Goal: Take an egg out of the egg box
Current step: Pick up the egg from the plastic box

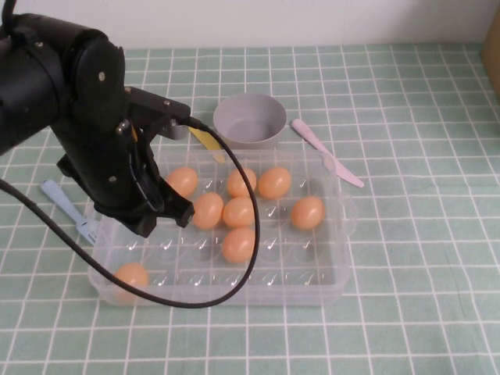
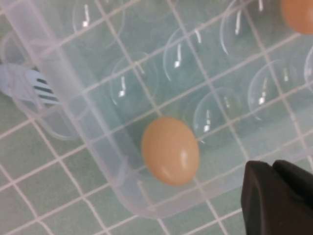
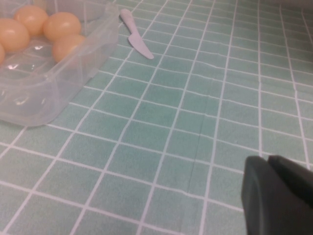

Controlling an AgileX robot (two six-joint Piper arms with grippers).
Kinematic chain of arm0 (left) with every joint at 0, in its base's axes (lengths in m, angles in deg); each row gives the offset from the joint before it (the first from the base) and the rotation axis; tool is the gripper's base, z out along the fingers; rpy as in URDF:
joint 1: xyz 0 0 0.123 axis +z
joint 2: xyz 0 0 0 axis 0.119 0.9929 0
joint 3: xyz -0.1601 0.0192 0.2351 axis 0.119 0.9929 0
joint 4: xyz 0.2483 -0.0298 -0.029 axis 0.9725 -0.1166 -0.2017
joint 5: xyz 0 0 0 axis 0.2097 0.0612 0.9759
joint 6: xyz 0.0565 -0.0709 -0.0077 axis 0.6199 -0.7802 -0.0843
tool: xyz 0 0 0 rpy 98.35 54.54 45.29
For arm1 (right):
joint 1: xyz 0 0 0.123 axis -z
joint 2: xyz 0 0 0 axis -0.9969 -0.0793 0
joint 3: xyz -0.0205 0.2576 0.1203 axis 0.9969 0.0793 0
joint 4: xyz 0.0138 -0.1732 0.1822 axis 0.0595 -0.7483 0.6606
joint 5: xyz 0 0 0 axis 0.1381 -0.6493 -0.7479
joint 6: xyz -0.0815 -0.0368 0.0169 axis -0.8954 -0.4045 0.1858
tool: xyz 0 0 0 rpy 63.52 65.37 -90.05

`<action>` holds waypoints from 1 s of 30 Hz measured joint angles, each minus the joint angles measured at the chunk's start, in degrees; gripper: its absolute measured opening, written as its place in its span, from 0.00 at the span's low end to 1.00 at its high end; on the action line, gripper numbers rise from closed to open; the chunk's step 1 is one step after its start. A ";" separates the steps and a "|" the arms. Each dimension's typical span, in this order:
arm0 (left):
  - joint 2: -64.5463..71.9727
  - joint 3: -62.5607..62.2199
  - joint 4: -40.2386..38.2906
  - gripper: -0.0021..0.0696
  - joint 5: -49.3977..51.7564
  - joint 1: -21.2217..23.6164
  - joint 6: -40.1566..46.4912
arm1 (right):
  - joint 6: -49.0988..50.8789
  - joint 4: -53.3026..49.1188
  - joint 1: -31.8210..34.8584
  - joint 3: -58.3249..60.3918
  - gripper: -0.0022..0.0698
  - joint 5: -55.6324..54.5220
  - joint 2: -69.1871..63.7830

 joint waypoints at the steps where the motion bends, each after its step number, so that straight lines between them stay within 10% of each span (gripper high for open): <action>1: 0.12 0.02 0.66 0.02 0.00 0.00 0.00 | 0.00 0.00 0.00 0.00 0.01 0.00 0.00; 7: 1.03 0.02 2.38 0.13 0.10 0.23 4.29 | 0.00 0.00 0.00 0.00 0.01 0.00 0.00; 15: 3.43 0.02 0.42 0.76 0.10 1.41 -1.17 | 0.00 0.00 0.00 0.00 0.01 0.00 0.00; 30: 10.64 -0.02 2.61 0.83 -0.09 1.41 -7.07 | 0.00 0.00 0.00 0.00 0.01 0.00 0.00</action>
